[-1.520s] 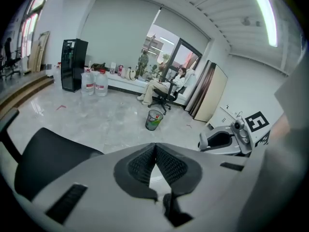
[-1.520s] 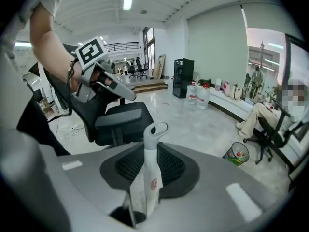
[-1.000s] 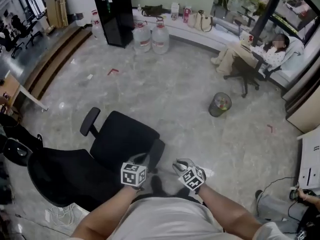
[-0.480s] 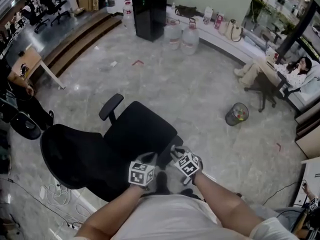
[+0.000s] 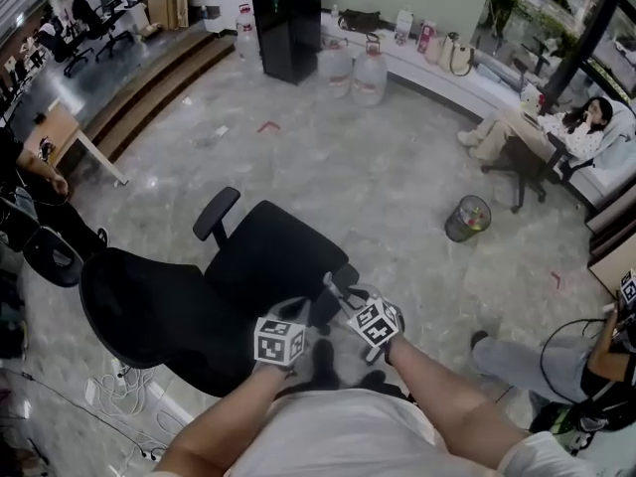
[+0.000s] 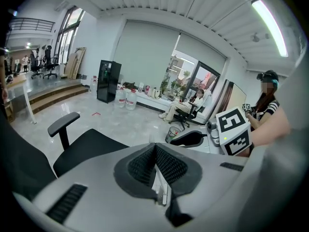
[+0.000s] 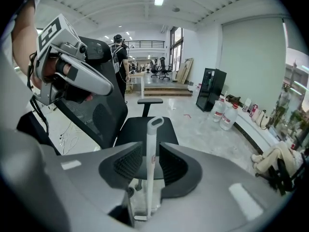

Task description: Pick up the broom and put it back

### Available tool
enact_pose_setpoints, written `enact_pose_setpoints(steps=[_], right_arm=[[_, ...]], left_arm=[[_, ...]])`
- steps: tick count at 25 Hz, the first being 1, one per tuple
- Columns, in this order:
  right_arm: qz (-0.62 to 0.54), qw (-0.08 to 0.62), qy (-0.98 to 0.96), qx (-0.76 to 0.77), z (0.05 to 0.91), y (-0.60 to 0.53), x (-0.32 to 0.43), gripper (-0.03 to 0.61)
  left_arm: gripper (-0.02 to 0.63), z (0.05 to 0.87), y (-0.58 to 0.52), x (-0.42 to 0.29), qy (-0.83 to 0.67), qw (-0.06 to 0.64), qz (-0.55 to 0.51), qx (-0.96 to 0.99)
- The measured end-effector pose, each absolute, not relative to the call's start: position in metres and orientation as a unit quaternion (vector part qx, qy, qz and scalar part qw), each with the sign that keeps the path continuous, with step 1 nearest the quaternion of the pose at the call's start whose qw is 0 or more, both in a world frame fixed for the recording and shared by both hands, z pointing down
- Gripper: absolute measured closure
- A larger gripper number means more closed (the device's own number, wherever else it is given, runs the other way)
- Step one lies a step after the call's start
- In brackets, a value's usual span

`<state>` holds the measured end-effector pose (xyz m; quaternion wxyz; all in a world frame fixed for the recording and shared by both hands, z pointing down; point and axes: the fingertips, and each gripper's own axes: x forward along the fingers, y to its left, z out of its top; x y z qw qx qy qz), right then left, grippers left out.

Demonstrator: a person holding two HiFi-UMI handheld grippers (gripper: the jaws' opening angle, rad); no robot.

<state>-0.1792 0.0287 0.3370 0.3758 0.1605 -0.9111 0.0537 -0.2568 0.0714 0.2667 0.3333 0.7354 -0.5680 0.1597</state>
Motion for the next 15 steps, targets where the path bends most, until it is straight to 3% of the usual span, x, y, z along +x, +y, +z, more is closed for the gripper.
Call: enact_pose_setpoints(steps=[8, 15], right_arm=[[0.023, 0.322, -0.932, 0.167, 0.259, 0.054, -0.1, 0.474], [-0.021, 0.256, -0.948, 0.188, 0.152, 0.092, 0.016, 0.476]], left_arm=[[0.606, 0.22, 0.062, -0.176, -0.566, 0.28, 0.15, 0.761], [0.606, 0.14, 0.058, -0.048, -0.556, 0.232, 0.111, 0.791]])
